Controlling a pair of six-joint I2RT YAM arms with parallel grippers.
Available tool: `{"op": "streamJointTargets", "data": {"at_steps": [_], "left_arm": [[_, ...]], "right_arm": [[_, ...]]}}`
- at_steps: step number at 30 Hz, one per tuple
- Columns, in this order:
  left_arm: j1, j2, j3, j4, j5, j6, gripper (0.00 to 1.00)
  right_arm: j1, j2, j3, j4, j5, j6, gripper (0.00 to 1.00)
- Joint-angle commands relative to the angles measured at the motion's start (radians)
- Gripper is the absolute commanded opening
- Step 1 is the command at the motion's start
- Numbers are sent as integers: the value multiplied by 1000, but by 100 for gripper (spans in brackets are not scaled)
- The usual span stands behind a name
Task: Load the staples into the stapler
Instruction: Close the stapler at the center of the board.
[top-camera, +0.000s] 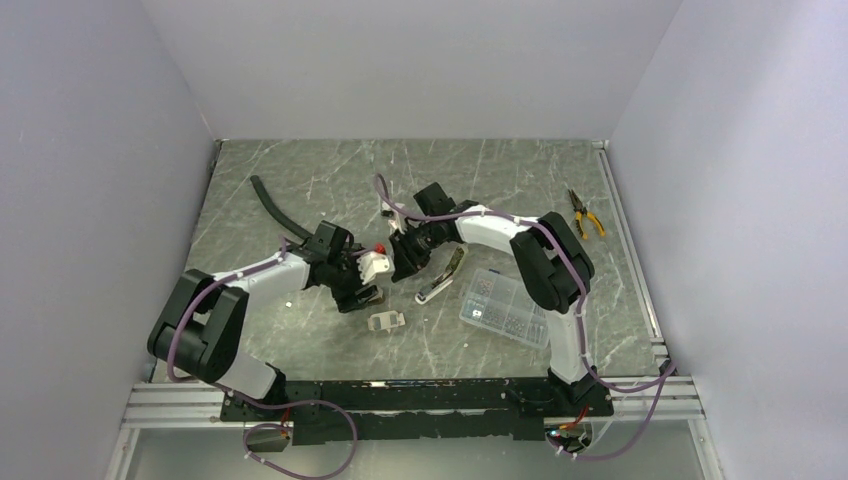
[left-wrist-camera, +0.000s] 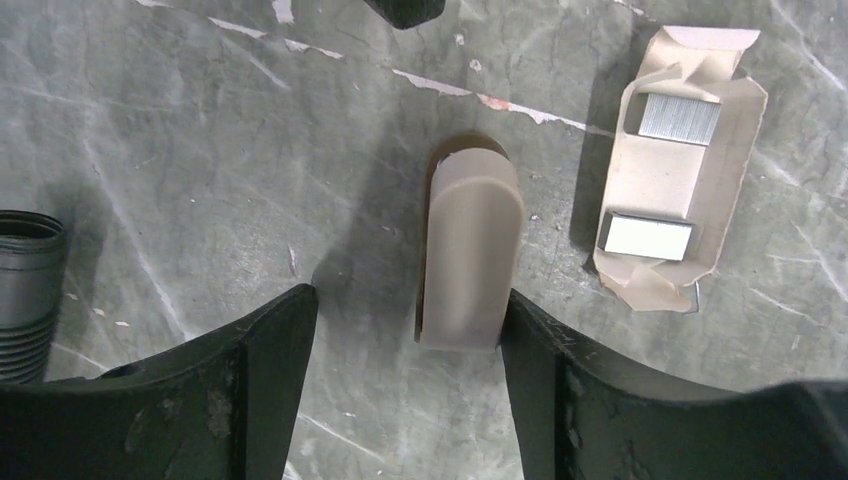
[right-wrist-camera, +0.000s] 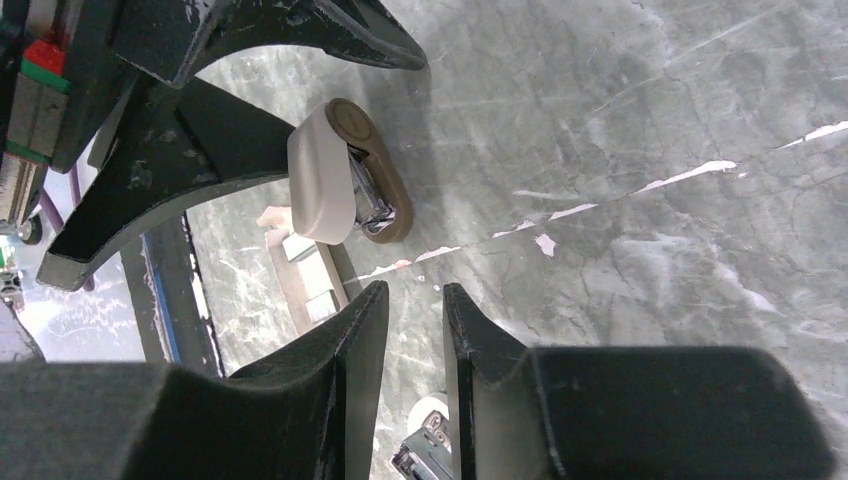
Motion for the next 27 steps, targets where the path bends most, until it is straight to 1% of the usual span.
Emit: {"op": "streamJointTargets", "data": {"at_steps": [1,5,8,10,11,13,14,15,19,27], "left_arm": [[1,29,-19,54,-19,32,70],[1,38,-22,58,-6,32,63],[1,40,-24,54,1,30,54],[1,37,-24,49,1,33,46],[2,33,-23,43,2,34,41],[1,23,-15,22,16,38,23],[1,19,-8,11,21,40,11],[1,16,-2,4,26,39,4],[1,-24,1,12,72,51,3],[1,-92,44,-16,132,83,3]], "right_arm": [[-11,-64,2,24,-11,-20,31],[-16,-60,3,26,-14,-18,31],[-20,-57,4,26,-16,-16,31],[-21,-60,4,29,-15,-13,31],[-23,-60,4,33,-9,-4,31],[-23,-67,1,51,19,44,33],[-24,-73,-8,68,28,72,37],[-24,-79,-14,86,30,98,40],[-24,-91,-31,135,-31,168,55],[-43,-35,53,60,-159,157,67]]}}
